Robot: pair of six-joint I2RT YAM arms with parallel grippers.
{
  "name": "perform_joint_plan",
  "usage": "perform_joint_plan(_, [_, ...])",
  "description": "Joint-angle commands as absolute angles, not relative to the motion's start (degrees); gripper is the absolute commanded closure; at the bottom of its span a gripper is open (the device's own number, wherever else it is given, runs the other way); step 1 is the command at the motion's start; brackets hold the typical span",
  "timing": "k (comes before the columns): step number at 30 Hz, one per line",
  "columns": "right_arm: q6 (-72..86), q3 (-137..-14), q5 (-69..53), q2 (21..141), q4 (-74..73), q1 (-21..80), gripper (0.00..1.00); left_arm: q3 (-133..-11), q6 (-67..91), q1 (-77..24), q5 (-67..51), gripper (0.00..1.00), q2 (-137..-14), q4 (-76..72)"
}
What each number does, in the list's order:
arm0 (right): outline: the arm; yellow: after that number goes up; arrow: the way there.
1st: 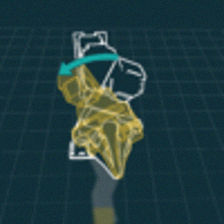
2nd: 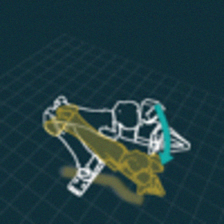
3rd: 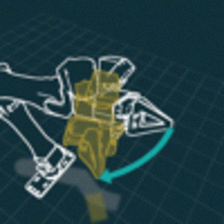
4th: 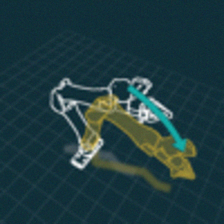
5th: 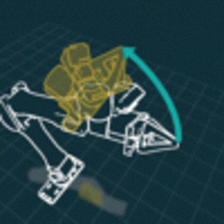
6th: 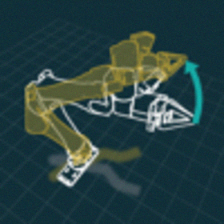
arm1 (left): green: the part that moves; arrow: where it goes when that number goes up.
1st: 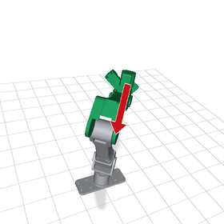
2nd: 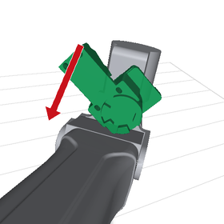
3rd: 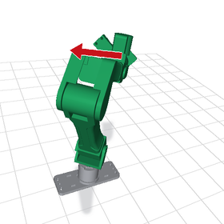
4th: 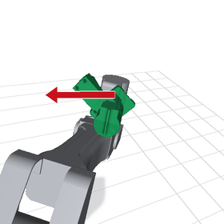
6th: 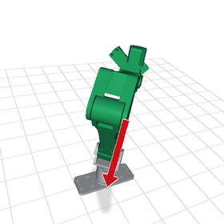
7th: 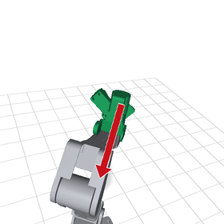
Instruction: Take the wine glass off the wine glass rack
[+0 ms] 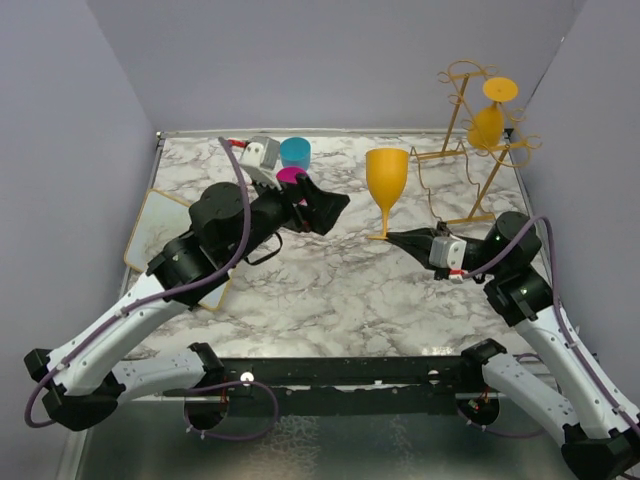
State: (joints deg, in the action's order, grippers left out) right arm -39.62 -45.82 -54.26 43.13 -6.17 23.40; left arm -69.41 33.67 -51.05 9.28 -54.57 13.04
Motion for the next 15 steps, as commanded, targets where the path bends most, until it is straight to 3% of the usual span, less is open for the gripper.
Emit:
perform_joint_plan(1, [-49.5, -44.1, -55.7, 39.8, -8.6, 24.6, 0.99, -79.2, 29.6, -49.2, -0.1, 0.01, -61.2, 25.7])
perform_joint_plan(10, [-53.7, -41.5, -51.6, 37.9, -10.8, 27.8, 0.99, -83.2, 29.0, -36.5, -24.5, 0.01, -66.6, 23.3])
perform_joint_plan(15, [-54.0, -41.1, -51.8, 37.9, -10.4, 28.7, 0.99, -83.5, 27.9, -34.6, -29.8, 0.01, -70.6, 22.3])
